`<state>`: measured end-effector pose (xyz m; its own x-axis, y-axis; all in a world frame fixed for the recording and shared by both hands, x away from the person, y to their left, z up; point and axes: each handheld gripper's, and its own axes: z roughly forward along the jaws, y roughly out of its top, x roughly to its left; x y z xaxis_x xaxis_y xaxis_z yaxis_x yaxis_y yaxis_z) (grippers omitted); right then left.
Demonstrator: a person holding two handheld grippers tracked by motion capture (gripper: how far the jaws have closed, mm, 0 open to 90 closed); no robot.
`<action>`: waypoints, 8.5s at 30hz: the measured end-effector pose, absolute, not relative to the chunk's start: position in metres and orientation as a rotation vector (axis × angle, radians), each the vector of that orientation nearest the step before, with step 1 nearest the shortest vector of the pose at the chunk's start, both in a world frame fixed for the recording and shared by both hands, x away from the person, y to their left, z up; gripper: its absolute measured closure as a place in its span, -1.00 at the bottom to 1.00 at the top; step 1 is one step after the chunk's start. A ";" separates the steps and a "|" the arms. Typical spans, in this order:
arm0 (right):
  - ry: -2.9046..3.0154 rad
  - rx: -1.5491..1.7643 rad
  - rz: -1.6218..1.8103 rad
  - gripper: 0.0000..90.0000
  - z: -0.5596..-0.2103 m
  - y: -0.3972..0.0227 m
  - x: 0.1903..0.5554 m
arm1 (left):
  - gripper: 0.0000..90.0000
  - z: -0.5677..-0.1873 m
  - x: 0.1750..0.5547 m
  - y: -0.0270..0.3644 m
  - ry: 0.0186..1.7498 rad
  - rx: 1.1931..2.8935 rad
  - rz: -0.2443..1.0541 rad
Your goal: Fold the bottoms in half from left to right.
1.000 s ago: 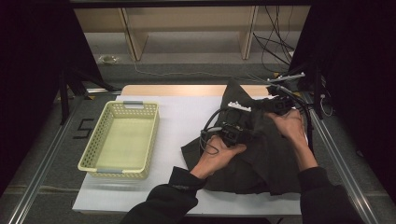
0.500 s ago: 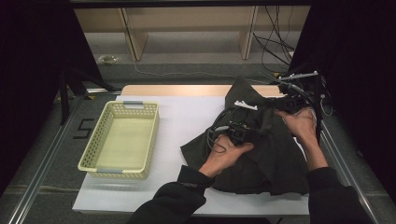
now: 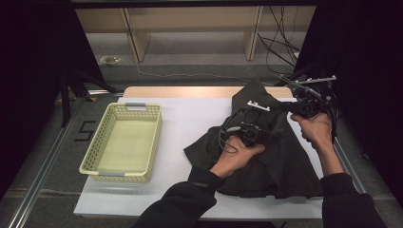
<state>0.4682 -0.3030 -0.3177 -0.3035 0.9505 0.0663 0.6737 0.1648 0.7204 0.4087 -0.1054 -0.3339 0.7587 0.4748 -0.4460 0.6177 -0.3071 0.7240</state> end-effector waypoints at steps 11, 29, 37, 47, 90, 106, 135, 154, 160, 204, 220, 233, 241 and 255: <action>2.038 1.564 0.923 0.98 -0.329 -0.315 0.464 | 0.78 -0.341 0.401 -0.119 0.782 2.001 -0.218; 2.047 1.623 0.871 0.97 -0.354 -0.336 0.465 | 0.45 -0.337 0.390 -0.110 0.708 1.996 -0.224; 2.045 1.665 0.845 0.97 -0.369 -0.347 0.467 | 0.09 -0.345 0.409 -0.060 0.826 2.020 -0.034; 2.057 1.731 0.783 0.97 -0.388 -0.357 0.471 | -0.03 -0.371 0.440 0.012 1.037 2.001 0.087; 2.043 1.726 0.822 0.48 -0.412 -0.370 0.457 | -0.21 -0.460 0.472 0.071 1.322 2.205 0.105; 2.058 1.666 0.838 0.14 -0.403 -0.362 0.442 | 0.94 -0.469 0.463 0.068 1.232 2.279 0.023; 2.130 1.717 0.687 0.99 -0.421 -0.370 0.430 | 0.96 -0.457 0.378 0.028 0.939 2.379 -0.216; 2.107 1.752 0.670 0.98 -0.424 -0.385 0.417 | 0.93 -0.464 0.364 0.019 0.915 2.357 -0.252; 2.110 1.747 0.666 0.98 -0.427 -0.384 0.418 | 0.77 -0.473 0.360 0.015 0.899 2.402 -0.291; 2.107 1.740 0.711 0.50 -0.432 -0.379 0.422 | -0.41 -0.469 0.404 -0.030 1.071 2.288 -0.279; 2.152 1.764 0.645 -0.01 -0.446 -0.376 0.434 | 0.66 -0.471 0.397 -0.040 0.973 2.318 -0.155; 2.176 1.774 0.596 -0.13 -0.454 -0.372 0.440 | 0.79 -0.469 0.396 -0.037 0.959 2.303 -0.142; 2.205 1.790 0.578 -0.11 -0.459 -0.372 0.441 | 0.78 -0.469 0.396 -0.036 0.959 2.299 -0.147; 2.232 1.808 0.608 0.82 -0.454 -0.367 0.435 | 0.79 -0.463 0.397 -0.028 0.936 2.303 -0.134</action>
<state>0.4350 -0.3670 -0.4539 -0.2284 0.9687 0.0973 0.8841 0.1645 0.4374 0.3967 -0.0284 -0.4634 0.7409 0.5917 -0.3177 0.6571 -0.5410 0.5249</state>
